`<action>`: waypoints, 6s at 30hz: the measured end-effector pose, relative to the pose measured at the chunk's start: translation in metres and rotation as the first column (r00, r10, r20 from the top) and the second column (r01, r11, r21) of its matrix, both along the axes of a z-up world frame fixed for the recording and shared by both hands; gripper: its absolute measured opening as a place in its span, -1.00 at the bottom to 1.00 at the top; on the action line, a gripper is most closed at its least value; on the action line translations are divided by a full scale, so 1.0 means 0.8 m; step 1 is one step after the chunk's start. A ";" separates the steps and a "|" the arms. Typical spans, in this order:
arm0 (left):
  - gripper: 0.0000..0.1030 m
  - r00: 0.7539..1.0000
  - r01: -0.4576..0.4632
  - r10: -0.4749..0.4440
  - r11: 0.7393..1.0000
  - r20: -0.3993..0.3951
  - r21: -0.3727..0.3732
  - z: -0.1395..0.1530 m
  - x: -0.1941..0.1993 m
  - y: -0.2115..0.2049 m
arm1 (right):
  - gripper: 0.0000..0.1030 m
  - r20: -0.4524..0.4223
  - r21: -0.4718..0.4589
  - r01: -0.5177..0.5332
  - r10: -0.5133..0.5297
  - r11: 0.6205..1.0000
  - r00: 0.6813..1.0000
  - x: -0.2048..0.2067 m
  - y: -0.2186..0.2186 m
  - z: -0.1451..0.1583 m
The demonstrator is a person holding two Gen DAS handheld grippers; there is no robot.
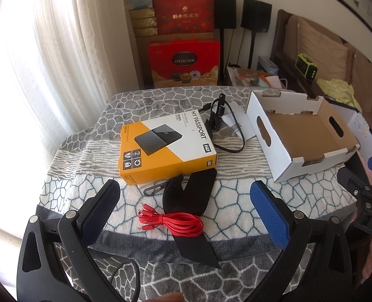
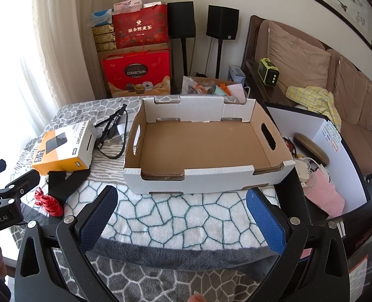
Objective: Organize objects
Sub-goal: 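Move the left tool toward the red coiled cable on the blanket, then close the left gripper on the red coiled cable and lift it, then carry the red cable into the cardboard tray and open the left gripper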
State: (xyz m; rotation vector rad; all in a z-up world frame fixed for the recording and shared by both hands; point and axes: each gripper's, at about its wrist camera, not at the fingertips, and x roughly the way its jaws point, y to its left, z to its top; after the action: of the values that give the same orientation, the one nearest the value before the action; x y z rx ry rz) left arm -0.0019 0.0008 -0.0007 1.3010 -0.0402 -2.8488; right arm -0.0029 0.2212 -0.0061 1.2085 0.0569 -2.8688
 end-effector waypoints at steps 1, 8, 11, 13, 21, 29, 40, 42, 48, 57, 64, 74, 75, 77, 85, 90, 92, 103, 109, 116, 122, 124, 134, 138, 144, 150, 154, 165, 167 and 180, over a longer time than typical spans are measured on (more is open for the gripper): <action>1.00 1.000 0.000 0.000 1.000 0.000 0.000 0.000 0.000 0.000 | 0.99 0.000 0.000 0.000 0.000 1.000 1.000 -0.001 0.000 -0.001; 1.00 1.000 -0.002 0.002 1.000 0.006 -0.021 -0.002 -0.002 -0.002 | 0.99 0.003 0.002 0.006 -0.006 1.000 1.000 -0.008 0.003 -0.004; 1.00 1.000 -0.004 0.004 1.000 0.013 -0.023 -0.006 -0.003 -0.005 | 0.99 0.003 0.007 0.018 -0.018 1.000 1.000 -0.004 0.008 0.000; 1.00 1.000 -0.004 0.004 1.000 0.016 -0.025 -0.008 -0.003 -0.006 | 0.99 0.002 0.008 0.031 -0.031 0.999 1.000 -0.007 0.015 0.000; 1.00 1.000 0.009 -0.008 1.000 0.022 -0.017 -0.014 -0.006 -0.013 | 0.99 -0.008 0.004 0.062 -0.062 0.998 0.998 -0.017 0.040 0.006; 1.00 0.995 0.045 -0.053 0.994 0.089 0.098 -0.041 -0.015 -0.055 | 0.99 0.011 -0.023 0.117 -0.117 0.993 0.993 -0.051 0.095 0.005; 0.72 0.983 0.042 -0.074 0.982 0.170 0.185 -0.082 -0.022 -0.076 | 0.90 0.040 -0.002 0.190 -0.189 0.982 0.981 -0.095 0.151 -0.003; 0.65 0.981 0.054 -0.089 0.978 0.171 0.200 -0.083 -0.023 -0.073 | 0.85 0.057 0.008 0.193 -0.193 0.981 0.980 -0.104 0.157 -0.008; 0.45 0.976 0.072 -0.111 0.977 0.190 0.201 -0.091 -0.030 -0.063 | 0.79 0.108 0.016 0.219 -0.219 0.976 0.970 -0.127 0.178 -0.028; 0.35 0.978 0.078 -0.109 0.982 0.177 0.173 -0.092 -0.027 -0.062 | 0.28 0.182 0.036 0.248 -0.250 0.968 0.951 -0.158 0.202 -0.054; -0.38 0.985 0.068 -0.098 0.976 0.138 0.207 -0.081 -0.026 -0.077 | -0.38 0.215 0.132 0.248 -0.272 0.960 0.938 -0.161 0.198 -0.073; -0.38 0.978 0.024 -0.089 0.948 0.191 0.317 -0.091 -0.028 -0.098 | -0.74 0.203 0.130 0.146 -0.171 0.981 0.964 -0.126 0.171 -0.062; -0.24 0.977 0.027 -0.094 0.945 0.190 0.326 -0.090 -0.027 -0.098 | -0.74 0.203 0.130 0.139 -0.164 0.982 0.965 -0.122 0.168 -0.062; -0.14 0.977 0.032 -0.099 0.944 0.189 0.327 -0.090 -0.025 -0.095 | -0.73 0.199 0.127 0.134 -0.157 0.983 0.967 -0.115 0.163 -0.062; -0.45 0.979 0.052 -0.100 0.965 0.177 0.256 -0.096 -0.025 -0.077 | -0.75 0.190 0.115 0.092 -0.113 0.989 0.975 -0.084 0.153 -0.058; -0.86 0.979 0.041 -0.100 0.950 0.178 0.309 -0.095 -0.026 -0.092 | -0.82 0.180 0.128 0.038 -0.061 0.991 0.982 -0.066 0.152 -0.058; -0.86 0.978 0.035 -0.099 0.944 0.181 0.327 -0.094 -0.026 -0.097 | -0.81 0.187 0.107 0.041 -0.061 0.993 0.980 -0.068 0.156 -0.059; 0.08 0.978 -0.069 -0.013 0.922 0.209 0.380 -0.093 -0.028 -0.127 | -0.39 0.265 0.040 0.106 -0.113 0.994 0.958 -0.121 0.163 -0.072; 0.08 0.963 -0.039 -0.056 0.939 0.265 0.341 -0.118 -0.027 -0.098 | -0.77 0.261 0.151 0.097 -0.134 0.984 0.956 -0.139 0.155 -0.085; -0.47 0.969 -0.006 -0.069 0.953 0.236 0.302 -0.114 -0.023 -0.088 | -0.83 0.234 0.238 -0.030 -0.028 0.971 0.972 -0.122 0.149 -0.087; -0.55 0.972 -0.003 -0.087 0.925 0.220 0.379 -0.103 -0.023 -0.103 | -0.80 0.229 0.285 -0.149 0.083 0.947 0.970 -0.100 0.144 -0.085; -0.56 0.973 -0.003 -0.094 0.907 0.209 0.420 -0.093 -0.022 -0.110 | -0.80 0.225 0.276 -0.188 0.126 0.943 0.966 -0.092 0.143 -0.080; -0.57 0.982 0.115 -0.171 0.876 0.080 0.469 -0.013 -0.038 -0.088 | -0.80 0.219 0.255 -0.258 0.204 0.932 0.954 -0.083 0.129 -0.078; -0.57 0.970 0.192 -0.238 0.876 0.051 0.443 0.007 -0.062 -0.042 | -0.81 0.211 0.178 -0.190 0.151 0.965 0.966 -0.088 0.138 -0.075; -0.57 0.943 0.281 -0.330 0.868 0.054 0.409 0.016 -0.093 0.031 | -0.80 0.189 0.055 -0.072 0.060 0.996 0.980 -0.092 0.153 -0.062; -0.57 0.914 0.340 -0.390 0.884 0.106 0.322 0.000 -0.117 0.086 | -0.80 0.178 0.029 -0.015 0.010 0.999 0.984 -0.092 0.153 -0.053; -0.56 0.908 0.333 -0.383 0.906 0.172 0.261 -0.027 -0.132 0.107 | -0.80 0.200 0.045 0.000 -0.009 0.999 0.980 -0.094 0.150 -0.060; 0.11 0.914 0.345 -0.393 0.881 0.096 0.323 0.001 -0.106 0.067 | -0.75 0.210 0.048 0.014 -0.024 0.999 0.977 -0.093 0.148 -0.072; 0.27 0.930 0.323 -0.363 0.885 0.063 0.335 0.016 -0.100 0.043 | -0.74 0.210 0.055 0.014 -0.025 0.998 0.977 -0.093 0.147 -0.072; 0.37 0.977 0.029 -0.098 0.942 0.190 0.334 -0.053 -0.078 -0.101 | -0.67 0.208 0.069 0.020 -0.034 0.997 0.977 -0.093 0.141 -0.073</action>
State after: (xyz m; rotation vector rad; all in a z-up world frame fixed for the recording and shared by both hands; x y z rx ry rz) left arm -0.0641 -0.0802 -0.0432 1.6763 0.4203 -2.8500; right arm -0.0773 0.3342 -0.0644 1.5278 0.1331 -2.7635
